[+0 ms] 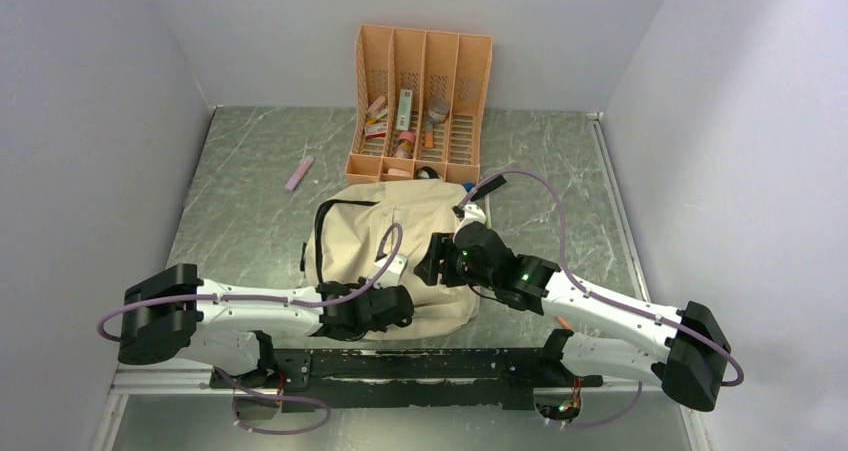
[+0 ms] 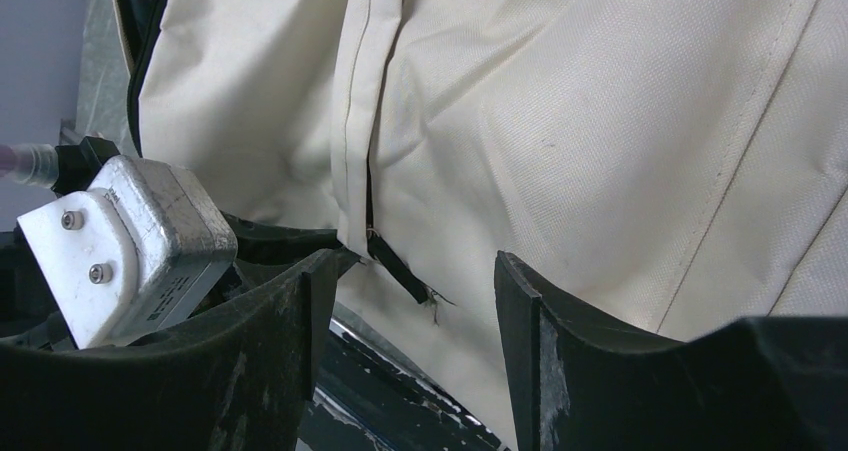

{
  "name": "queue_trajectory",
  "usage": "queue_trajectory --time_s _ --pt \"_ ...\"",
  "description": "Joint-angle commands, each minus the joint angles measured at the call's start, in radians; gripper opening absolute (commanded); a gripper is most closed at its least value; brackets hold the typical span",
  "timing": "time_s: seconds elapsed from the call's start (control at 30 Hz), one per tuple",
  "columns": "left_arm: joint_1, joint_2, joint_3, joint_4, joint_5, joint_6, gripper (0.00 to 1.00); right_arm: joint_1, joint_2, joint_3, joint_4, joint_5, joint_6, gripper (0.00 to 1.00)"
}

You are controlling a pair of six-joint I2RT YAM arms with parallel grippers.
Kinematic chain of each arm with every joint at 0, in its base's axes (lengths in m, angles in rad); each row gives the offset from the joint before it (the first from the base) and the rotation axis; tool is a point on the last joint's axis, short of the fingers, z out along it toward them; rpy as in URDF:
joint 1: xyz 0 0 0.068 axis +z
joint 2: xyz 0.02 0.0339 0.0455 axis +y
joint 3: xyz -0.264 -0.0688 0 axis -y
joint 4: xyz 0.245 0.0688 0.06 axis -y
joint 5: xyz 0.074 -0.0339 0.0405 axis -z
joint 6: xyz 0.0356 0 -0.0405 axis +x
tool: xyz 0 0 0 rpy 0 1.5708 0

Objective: Pack the student bag
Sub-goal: Zip the student bag at the center of the board.

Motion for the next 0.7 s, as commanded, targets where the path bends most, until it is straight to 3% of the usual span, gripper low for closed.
queue_trajectory --time_s 0.0,0.1,0.67 --pt "0.008 -0.012 -0.009 0.012 -0.042 -0.007 0.16 -0.002 -0.004 -0.006 0.005 0.01 0.012 0.63" --pt "0.014 -0.013 0.008 -0.004 -0.057 -0.002 0.05 -0.003 -0.011 0.006 -0.018 0.016 0.016 0.63" --pt "0.031 -0.119 0.131 -0.075 -0.063 0.049 0.05 -0.002 -0.234 0.027 -0.458 0.136 0.196 0.65"
